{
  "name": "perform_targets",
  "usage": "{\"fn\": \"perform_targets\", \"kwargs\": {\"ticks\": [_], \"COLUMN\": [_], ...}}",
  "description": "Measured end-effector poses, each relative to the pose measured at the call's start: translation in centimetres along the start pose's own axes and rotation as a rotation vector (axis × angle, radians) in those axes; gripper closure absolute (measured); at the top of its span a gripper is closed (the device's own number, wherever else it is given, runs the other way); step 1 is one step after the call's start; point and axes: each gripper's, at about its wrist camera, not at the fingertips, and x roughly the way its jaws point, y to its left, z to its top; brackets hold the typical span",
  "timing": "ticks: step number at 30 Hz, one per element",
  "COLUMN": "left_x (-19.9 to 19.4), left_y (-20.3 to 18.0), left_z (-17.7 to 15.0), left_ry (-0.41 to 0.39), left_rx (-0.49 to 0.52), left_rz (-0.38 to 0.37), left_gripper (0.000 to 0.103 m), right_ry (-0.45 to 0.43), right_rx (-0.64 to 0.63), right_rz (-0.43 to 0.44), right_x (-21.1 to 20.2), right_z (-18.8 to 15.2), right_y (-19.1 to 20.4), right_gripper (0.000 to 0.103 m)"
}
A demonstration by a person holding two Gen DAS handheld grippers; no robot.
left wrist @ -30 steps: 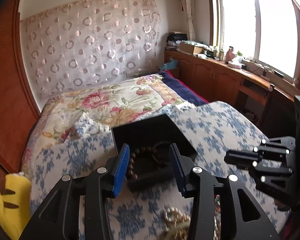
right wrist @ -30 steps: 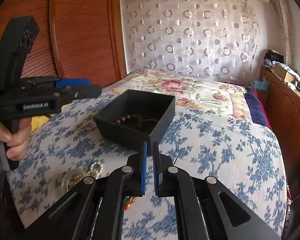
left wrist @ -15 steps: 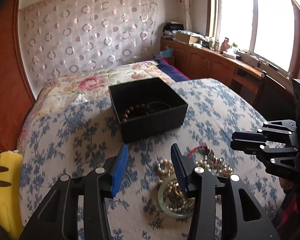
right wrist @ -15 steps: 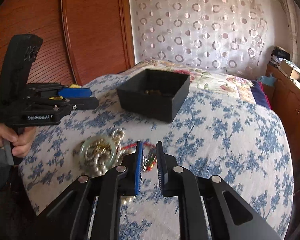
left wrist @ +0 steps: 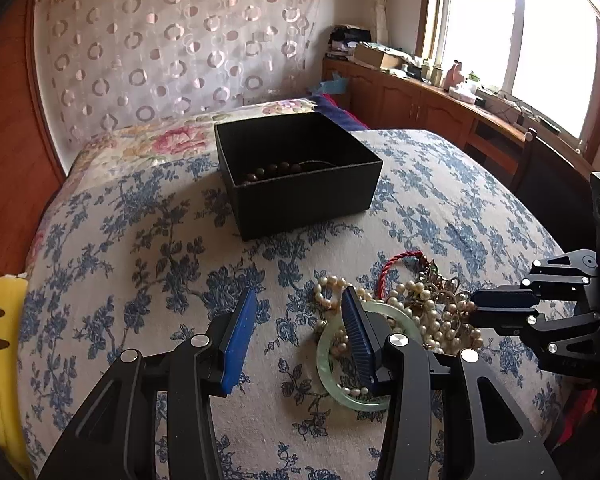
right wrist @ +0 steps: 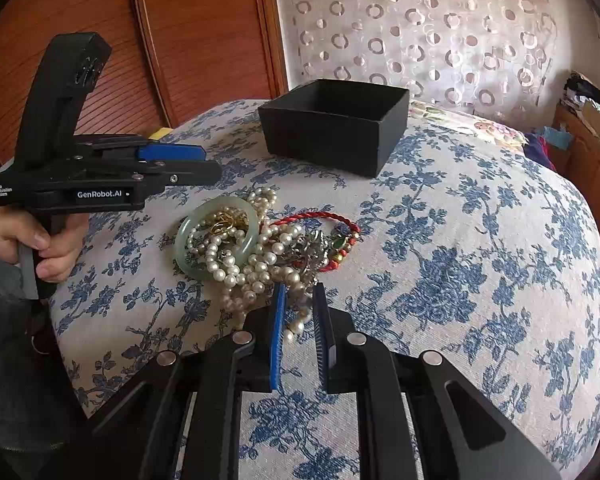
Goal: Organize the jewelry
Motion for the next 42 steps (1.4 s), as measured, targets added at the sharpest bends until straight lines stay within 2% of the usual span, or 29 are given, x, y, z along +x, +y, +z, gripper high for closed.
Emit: {"fn": "perform_targets", "kwargs": {"ticks": [8, 12, 17, 19, 21, 27, 31, 34, 39, 42], "left_x": [0.3, 0.8, 1.8, 2.2, 2.8, 4.5, 5.0, 5.5, 6.1, 6.2], "left_y": [-0.1, 0.1, 0.6, 0.9, 1.2, 1.3, 1.0, 0.4, -1.0, -1.3], "left_z": [-0.1, -0.2, 0.1, 0.3, 0.5, 1.2, 1.8, 2.3, 2.7, 3.0], "left_ry": [0.007, 0.016, 0.037, 0.048, 0.065, 0.116, 0.129, 0.145, 0.163, 0.172], "left_rx": [0.001, -0.011, -0.021, -0.025, -0.025, -0.013, 0.007, 0.042, 0.156, 0.183], "left_rz": [-0.003, -0.012, -0.028, -0.042, -0.050, -0.088, -0.107, -0.086, -0.053, -0.059], "left_gripper": [0.061, 0.061, 0.061, 0.066, 0.068, 0.069, 0.070, 0.071, 0.071, 0.073], "right_ry": [0.022, 0.017, -0.054, -0.084, -0.111, -0.136, -0.133, -0.138, -0.144, -0.139], "right_rx": [-0.002, -0.014, -0.003, 0.002, 0.002, 0.014, 0.020, 0.021, 0.031, 0.038], "right_rz": [0.007, 0.019, -0.001, -0.012, -0.031, -0.040, -0.039, -0.039, -0.030, -0.029], "right_x": [0.7, 0.3, -1.9, -2.8, -3.7, -4.6, -4.1, -4.1, -4.0, -3.6], "right_z": [0.3, 0.2, 0.8, 1.1, 1.5, 1.9, 2.0, 2.0, 2.1, 1.9], "right_y": [-0.1, -0.2, -0.7, -0.9, -1.1, -1.8, -1.8, -1.9, -2.1, -2.2], "right_gripper": [0.086, 0.094, 0.094, 0.094, 0.094, 0.094, 0.094, 0.094, 0.094, 0.094]}}
